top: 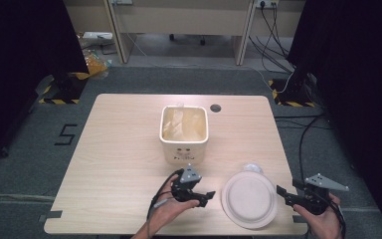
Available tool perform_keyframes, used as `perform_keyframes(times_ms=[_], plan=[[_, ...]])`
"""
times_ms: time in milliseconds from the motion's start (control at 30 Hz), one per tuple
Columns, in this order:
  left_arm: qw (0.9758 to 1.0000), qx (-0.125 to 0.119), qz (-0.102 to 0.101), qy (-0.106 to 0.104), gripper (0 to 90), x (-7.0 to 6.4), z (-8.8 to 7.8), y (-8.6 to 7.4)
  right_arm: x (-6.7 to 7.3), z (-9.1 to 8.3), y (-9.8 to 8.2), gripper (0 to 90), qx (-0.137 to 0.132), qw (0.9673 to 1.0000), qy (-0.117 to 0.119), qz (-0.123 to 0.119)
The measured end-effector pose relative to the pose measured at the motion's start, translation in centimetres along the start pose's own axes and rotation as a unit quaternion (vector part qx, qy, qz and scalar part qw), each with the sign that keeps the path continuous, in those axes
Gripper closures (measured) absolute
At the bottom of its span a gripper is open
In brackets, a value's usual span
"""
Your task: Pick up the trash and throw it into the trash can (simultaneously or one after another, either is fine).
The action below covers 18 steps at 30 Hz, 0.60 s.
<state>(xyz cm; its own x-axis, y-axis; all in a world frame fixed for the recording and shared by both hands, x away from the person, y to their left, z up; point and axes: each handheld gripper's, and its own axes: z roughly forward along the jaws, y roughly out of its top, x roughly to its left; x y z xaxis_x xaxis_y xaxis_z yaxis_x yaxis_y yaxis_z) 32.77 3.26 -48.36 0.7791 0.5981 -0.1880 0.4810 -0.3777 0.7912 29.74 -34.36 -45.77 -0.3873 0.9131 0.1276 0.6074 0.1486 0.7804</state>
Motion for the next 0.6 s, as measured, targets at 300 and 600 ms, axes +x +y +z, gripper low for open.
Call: perform_keyframes(times_ms=[300,600], plan=[[0.9997,0.010,0.013,0.016,27.5,-0.8,3.4,-1.4,0.6,-0.1,-0.4,35.5,0.008,0.9995,0.030,-0.001],[0.9969,0.029,0.050,0.053,28.6,-1.7,4.5,-1.5,1.6,0.4,-0.2,40.5,0.013,0.9976,0.068,0.006]])
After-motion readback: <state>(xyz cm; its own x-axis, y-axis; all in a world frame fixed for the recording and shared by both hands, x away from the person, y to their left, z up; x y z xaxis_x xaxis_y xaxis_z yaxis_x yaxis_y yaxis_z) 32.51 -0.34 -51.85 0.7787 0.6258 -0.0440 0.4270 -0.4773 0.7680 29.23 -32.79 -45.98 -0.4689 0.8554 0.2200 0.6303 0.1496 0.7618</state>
